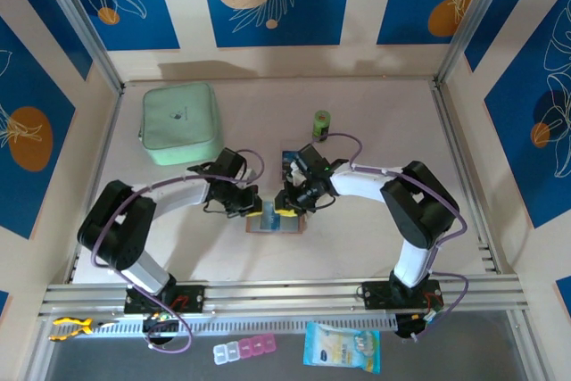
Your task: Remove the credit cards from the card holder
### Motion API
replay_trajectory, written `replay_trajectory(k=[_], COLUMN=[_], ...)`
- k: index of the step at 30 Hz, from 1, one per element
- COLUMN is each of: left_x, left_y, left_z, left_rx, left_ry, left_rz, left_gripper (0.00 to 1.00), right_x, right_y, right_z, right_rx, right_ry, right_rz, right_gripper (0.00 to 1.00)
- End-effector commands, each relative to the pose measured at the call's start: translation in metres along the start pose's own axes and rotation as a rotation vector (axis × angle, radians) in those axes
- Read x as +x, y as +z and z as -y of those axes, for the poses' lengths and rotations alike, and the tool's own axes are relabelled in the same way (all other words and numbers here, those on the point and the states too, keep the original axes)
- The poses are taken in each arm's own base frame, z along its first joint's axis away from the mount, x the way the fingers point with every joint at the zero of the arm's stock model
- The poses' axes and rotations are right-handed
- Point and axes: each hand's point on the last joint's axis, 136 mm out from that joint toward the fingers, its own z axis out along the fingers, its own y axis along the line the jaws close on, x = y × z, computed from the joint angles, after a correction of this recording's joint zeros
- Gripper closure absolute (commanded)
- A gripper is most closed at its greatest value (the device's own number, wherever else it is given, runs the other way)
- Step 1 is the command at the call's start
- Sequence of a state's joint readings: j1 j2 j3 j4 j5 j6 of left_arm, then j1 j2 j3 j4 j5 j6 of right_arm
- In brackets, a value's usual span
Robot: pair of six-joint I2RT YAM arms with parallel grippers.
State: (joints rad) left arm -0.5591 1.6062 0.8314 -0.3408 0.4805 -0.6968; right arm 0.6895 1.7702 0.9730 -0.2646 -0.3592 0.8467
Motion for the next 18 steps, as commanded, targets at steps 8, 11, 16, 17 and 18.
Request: replay_trajectory(k=[8, 11, 16, 17, 18], left_x=[0.014, 0.016, 0.018, 0.018, 0.018], left_y=[0.016, 0.017, 0.018, 0.018, 0.018], left_z=[-0.025, -0.028, -0.031, -0.031, -0.031], left_rx=[-0.072, -0.075, -0.082, -0.080, -0.080], left_ry=[-0.008, -0.015, -0.020, -0.020, -0.021], left_rz=[-0.058, -0.061, -0.063, -0.062, -0.062], left_gripper=[1.00, 1.00, 1.00, 1.00, 1.00], right_x=[0.006, 0.006, 0.006, 0.006, 0.006], right_y=[0.014, 0.016, 0.017, 0.017, 0.017], right_z=[0.015, 0.015, 0.019, 0.020, 0.022], right_rx=[-0.001, -0.010, -0.004, 0.005, 0.015], right_ry=[0.042, 0.041, 0.046, 0.049, 0.049], right_rz=[-0.048, -0.053, -0.057, -0.057, -0.057], right_gripper=[0.75, 0.75, 0.75, 0.75, 0.75])
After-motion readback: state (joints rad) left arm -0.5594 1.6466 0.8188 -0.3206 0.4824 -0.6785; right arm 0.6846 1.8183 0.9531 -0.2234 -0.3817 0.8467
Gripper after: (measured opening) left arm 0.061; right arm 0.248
